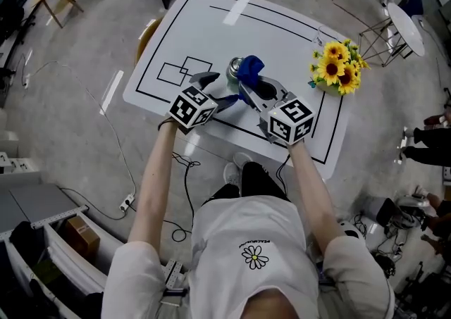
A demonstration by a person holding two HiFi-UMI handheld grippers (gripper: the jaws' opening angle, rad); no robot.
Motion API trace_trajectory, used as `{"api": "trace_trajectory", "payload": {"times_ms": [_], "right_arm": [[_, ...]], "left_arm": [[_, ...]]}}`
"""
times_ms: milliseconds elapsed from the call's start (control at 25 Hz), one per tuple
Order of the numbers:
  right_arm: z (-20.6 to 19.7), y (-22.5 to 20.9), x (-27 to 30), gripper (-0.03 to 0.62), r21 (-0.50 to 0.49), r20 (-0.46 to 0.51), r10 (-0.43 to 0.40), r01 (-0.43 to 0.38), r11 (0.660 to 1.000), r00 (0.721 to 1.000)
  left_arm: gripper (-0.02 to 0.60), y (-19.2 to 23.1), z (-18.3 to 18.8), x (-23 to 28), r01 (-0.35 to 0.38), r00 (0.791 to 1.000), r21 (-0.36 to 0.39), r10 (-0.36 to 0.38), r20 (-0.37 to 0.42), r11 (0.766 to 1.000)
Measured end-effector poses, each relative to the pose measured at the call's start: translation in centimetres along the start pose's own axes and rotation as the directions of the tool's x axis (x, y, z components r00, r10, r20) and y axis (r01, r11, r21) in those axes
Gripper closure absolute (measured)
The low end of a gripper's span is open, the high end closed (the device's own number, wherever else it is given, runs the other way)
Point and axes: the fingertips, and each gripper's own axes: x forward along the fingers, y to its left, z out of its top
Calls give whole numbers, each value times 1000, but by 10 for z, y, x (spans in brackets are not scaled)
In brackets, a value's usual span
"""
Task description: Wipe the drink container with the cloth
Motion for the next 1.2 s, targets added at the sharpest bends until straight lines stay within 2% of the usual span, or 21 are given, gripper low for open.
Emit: {"api": "trace_trajectory", "payload": {"times_ms": [320,520,880,1200], "right_arm": [[2,-4,4,553,-9,-8,-1,1,1000,1000],[2,-11,1,553,-17,-17,-11,11,1000,1000],[-4,-8,6,553,-37,-45,-7,6,999,999],[4,-2,7,553,-26,-30,23,-23,999,999]], "left_arm": [[225,10,-1,30,40,998,39,-37,-57,998],[225,1,-3,31,56,997,29,-54,-50,998],[225,-30,-7,31,116,991,100,-109,-72,988],[225,-33,-1,22,121,992,138,-114,-63,983]]}}
